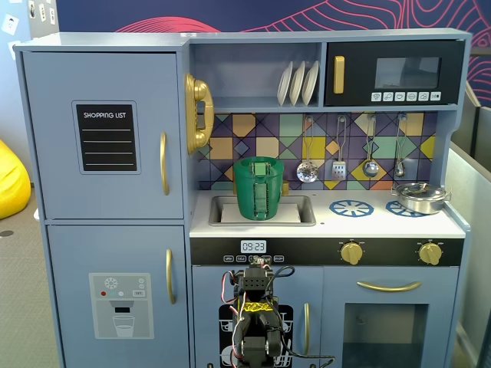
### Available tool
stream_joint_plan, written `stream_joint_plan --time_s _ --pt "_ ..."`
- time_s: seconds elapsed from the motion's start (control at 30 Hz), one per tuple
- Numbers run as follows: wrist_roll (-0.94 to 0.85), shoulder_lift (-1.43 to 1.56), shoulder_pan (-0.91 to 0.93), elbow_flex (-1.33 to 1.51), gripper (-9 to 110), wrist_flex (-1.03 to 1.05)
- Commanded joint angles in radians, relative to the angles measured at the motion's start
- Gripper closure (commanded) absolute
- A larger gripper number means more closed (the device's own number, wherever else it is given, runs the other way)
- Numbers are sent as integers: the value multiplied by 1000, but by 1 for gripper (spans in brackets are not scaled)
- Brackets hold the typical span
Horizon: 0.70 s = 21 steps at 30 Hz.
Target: Take off the lid from the green recipient and place it on the counter
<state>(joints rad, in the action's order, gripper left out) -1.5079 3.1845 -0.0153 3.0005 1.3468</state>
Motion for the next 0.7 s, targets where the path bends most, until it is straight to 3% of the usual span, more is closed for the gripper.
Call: stream_joint_plan --time_s 0.0,0.4,0.67 --pt "-3 -5 80 -2 101 184" --pt "-11 -5 71 -2 101 184" --pt "-63 -51 74 -202 101 -179"
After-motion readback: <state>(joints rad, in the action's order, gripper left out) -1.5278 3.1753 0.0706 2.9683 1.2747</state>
